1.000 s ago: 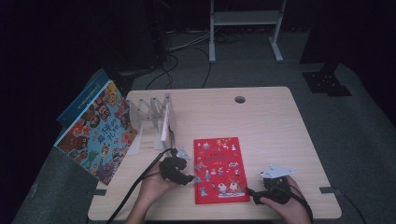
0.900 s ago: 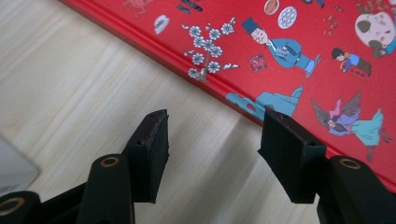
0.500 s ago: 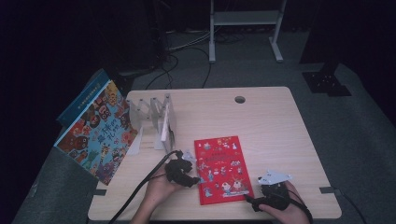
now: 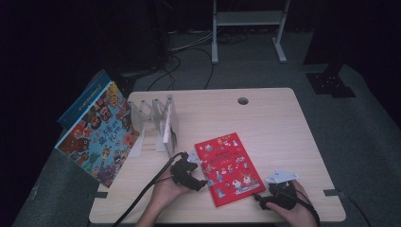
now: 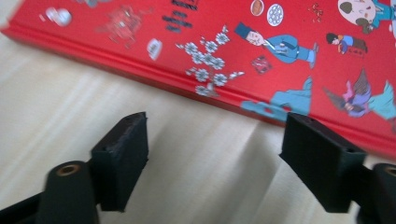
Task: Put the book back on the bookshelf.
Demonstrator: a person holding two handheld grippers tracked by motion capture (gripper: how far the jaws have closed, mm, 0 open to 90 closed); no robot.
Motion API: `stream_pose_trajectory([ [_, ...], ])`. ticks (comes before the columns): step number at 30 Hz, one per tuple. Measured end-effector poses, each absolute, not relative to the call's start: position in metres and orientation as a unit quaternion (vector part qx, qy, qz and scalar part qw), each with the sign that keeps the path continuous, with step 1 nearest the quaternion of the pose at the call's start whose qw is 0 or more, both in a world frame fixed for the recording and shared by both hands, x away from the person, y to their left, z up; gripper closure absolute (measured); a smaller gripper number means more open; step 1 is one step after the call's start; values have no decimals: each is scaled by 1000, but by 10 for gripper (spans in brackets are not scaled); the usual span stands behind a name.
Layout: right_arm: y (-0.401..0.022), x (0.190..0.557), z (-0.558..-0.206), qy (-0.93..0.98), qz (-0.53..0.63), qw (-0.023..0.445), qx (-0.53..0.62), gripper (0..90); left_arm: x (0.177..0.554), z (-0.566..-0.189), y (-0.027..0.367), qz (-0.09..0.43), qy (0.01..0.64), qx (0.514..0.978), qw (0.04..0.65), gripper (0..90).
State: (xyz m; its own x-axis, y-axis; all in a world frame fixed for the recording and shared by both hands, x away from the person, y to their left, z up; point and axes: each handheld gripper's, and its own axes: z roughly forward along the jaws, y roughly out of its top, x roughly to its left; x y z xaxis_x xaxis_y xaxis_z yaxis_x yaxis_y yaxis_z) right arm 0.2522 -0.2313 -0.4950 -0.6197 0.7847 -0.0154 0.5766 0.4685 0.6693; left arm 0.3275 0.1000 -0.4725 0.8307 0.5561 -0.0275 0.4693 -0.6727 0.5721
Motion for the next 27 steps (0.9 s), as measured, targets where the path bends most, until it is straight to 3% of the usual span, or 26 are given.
stream_pose_trajectory([
  [12,-256,280,-496,829,321,161,429,144,354,-462,94,115,304,894,307,74],
  [27,-243,280,-495,836,352,135,400,152,421,-474,60,97,338,890,289,45],
])
